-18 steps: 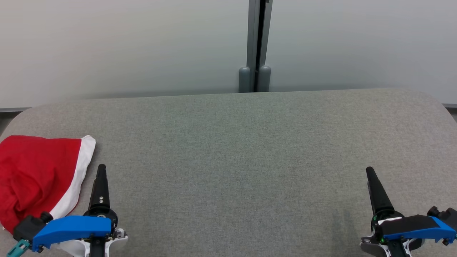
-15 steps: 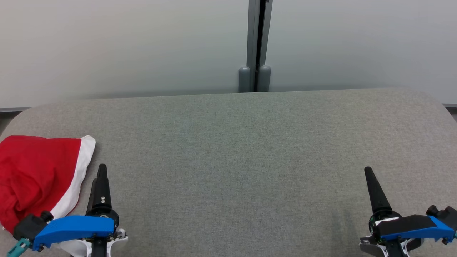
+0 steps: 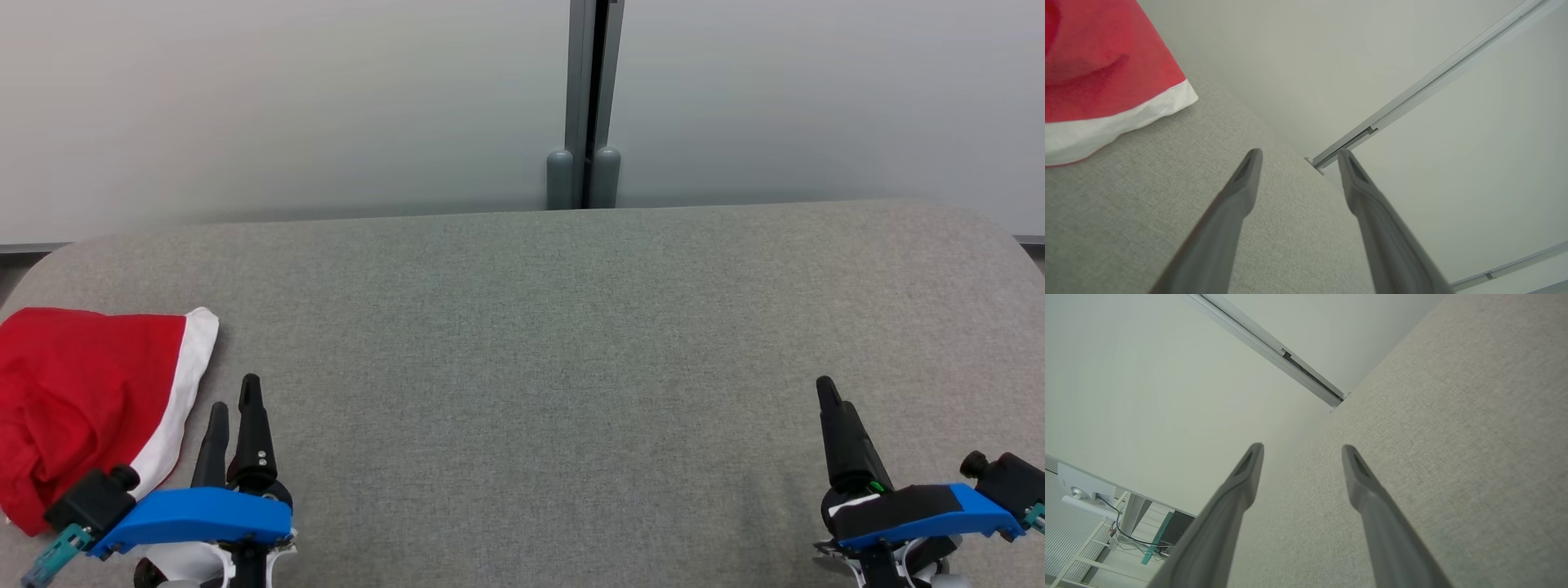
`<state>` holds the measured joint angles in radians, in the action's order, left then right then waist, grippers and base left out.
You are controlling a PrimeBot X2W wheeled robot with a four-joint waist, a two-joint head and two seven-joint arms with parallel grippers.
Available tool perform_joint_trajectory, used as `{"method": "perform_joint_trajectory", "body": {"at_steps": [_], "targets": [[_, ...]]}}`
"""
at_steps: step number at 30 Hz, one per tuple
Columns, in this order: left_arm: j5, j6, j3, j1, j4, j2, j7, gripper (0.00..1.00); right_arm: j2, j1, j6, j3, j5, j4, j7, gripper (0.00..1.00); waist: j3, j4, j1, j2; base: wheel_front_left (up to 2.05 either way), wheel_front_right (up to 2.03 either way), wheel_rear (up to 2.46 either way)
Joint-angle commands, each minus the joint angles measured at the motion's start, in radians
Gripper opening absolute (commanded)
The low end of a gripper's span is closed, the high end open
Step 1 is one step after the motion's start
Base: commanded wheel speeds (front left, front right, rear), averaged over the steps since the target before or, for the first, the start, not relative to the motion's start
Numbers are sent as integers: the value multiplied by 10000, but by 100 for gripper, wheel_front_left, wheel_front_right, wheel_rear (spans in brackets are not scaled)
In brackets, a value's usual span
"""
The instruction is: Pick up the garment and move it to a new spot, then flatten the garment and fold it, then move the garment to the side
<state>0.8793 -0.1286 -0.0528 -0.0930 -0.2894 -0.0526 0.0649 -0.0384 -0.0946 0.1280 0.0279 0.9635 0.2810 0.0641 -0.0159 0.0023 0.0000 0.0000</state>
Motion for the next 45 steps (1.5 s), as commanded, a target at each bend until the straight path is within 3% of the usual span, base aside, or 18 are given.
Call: {"method": "perform_joint_trajectory", "body": {"at_steps": [1, 22, 45], "targets": [[-416, 13, 41, -356, 61, -56, 110, 100, -84, -256, 24, -38, -382, -36, 119, 100, -7, 6, 0, 0, 0, 0, 0], [-3321, 393, 197, -575, -628, -134, 740, 100, -109, -458, 26, -186, -3091, 371, 749, 100, -50, -1, 0, 0, 0, 0, 0], [-5674, 465, 491, -818, -1066, -307, 1311, 100, -131, -654, 31, -329, -5446, 745, 1323, 100, -143, -4, 0, 0, 0, 0, 0]]}}
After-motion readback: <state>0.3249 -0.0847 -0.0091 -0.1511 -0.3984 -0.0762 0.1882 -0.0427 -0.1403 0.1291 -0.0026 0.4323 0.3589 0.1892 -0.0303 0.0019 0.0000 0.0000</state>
